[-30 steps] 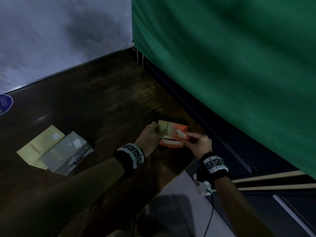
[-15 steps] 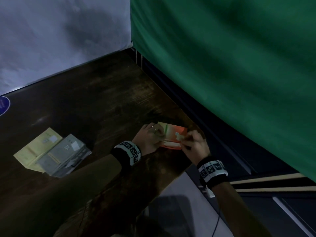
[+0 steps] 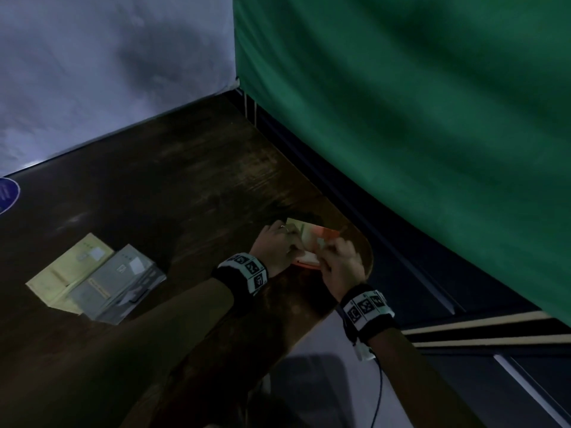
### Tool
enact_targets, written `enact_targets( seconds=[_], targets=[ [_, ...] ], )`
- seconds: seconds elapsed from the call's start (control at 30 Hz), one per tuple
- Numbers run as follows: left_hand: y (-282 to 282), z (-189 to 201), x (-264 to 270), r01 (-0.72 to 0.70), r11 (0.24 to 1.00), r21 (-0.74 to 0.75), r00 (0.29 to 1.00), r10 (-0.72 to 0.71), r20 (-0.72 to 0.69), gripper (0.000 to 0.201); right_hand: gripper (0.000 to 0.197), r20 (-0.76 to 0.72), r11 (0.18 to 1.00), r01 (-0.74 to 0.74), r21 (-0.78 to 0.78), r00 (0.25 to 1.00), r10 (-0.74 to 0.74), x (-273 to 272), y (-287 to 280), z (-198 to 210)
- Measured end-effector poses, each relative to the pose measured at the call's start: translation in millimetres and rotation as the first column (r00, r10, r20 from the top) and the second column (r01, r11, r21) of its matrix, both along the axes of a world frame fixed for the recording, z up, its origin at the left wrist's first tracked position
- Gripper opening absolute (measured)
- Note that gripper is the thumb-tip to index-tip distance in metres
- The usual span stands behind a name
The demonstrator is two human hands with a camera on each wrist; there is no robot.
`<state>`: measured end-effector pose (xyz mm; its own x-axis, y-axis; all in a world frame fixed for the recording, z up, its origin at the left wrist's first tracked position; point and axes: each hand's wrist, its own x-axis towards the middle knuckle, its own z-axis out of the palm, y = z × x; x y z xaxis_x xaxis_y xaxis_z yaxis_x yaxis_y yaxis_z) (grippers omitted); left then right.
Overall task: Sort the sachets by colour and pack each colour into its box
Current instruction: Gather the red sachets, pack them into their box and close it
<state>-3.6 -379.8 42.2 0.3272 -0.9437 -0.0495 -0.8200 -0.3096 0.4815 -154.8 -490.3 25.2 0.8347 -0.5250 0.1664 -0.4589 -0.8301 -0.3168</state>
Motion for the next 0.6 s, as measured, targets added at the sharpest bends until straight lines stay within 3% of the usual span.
enact_targets(
  seconds=[0.13,0.27,0.33,0.43,0.5,0.6],
  targets=[
    [5.0,-2.4,2.0,-0.104,0.993,-0.060,0.966,0.086,-0.242,0.013,0.010,0.061,0.993,0.024,0.119,0.998,-0.032,2.6,-0.3,-4.6],
    [17.5,-3.5,10.8,-0.227,0.968,-0.106,0.932,0.184,-0.313,0.056,0.036,0.296,0.944,0.101,0.314,0.935,-0.198,-10.2,-1.1,-2.8],
    [18.6,-3.9,13.1,-0.165,0.983,-0.086,0.974,0.148,-0.174,0.070,0.042,0.266,0.904,0.191,0.383,0.914,-0.306,-20.6,4.1,-4.5],
    [9.7,1.2,4.5,-0.003,1.000,0.007,0.996,0.002,0.086,0.071,0.049,0.071,0.825,0.270,0.497,0.935,-0.349,-32.3,15.8,-16.1],
    [3.4,2.6,-4.5,0.003,0.999,0.048,0.984,-0.011,0.179,0.064,0.053,0.012,0.800,0.266,0.538,0.947,-0.322,-36.9,22.4,-22.4],
    [6.0,-4.2,-13.0,0.000,1.000,-0.021,0.979,0.004,0.206,0.044,0.055,0.031,0.788,0.239,0.567,0.950,-0.310,-38.1,26.5,-24.1]
  ],
)
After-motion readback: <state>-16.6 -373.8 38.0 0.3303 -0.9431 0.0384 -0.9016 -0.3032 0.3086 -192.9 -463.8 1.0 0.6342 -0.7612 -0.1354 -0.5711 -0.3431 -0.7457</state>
